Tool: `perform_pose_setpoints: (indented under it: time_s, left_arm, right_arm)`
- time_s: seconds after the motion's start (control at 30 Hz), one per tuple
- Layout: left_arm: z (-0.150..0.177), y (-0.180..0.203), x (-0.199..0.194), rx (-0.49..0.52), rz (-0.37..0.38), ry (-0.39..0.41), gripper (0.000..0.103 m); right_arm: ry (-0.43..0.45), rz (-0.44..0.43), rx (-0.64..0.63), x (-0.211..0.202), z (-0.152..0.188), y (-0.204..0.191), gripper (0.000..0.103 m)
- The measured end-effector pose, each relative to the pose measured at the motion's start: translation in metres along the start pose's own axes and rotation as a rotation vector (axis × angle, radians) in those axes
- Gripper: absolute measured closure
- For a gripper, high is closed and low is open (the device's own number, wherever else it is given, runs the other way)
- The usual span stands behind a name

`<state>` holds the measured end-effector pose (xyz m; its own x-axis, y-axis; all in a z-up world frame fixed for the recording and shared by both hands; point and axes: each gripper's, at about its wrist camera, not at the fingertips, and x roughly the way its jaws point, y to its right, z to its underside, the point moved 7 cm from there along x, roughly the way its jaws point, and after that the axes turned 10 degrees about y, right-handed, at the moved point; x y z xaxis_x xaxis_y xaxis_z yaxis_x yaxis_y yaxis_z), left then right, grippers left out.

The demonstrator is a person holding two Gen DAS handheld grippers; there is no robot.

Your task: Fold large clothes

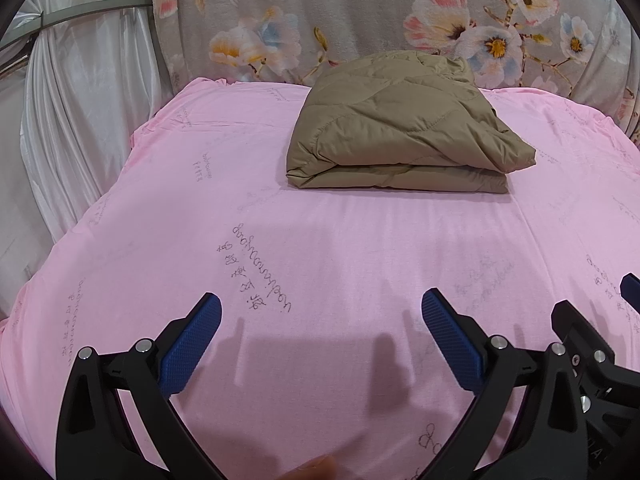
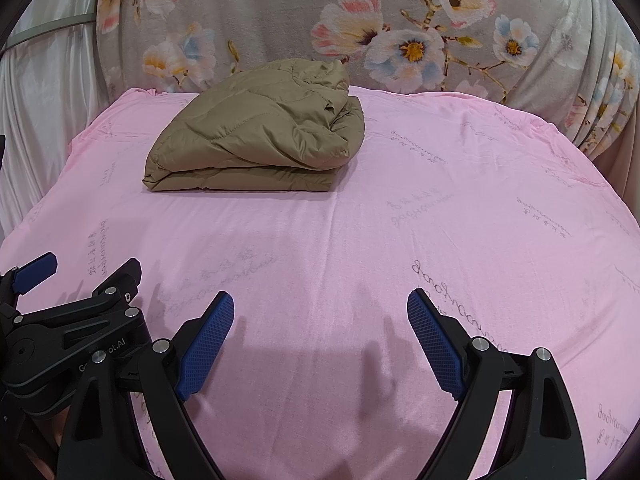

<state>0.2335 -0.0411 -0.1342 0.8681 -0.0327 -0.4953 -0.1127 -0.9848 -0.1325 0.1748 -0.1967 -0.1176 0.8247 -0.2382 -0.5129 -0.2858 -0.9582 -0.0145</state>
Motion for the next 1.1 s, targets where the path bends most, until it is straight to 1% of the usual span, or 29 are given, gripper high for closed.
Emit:
perform_pose_setpoints:
  time_s: [0.73,1.1]
  left_arm:
    - [-0.0003,0.0006,0.0005,0.004,-0.001,0.0,0.005]
    - [0.0011,-0.0017,0.0014,0.009,0.001,-0.004,0.008]
  right_arm:
    - [0.0,-0.002,-0.003,0.0007,-0.0008,0.0011,0.017]
    - [-0.003,0.014,-0.009,-0.0005,0.0015,0.0037,0.017]
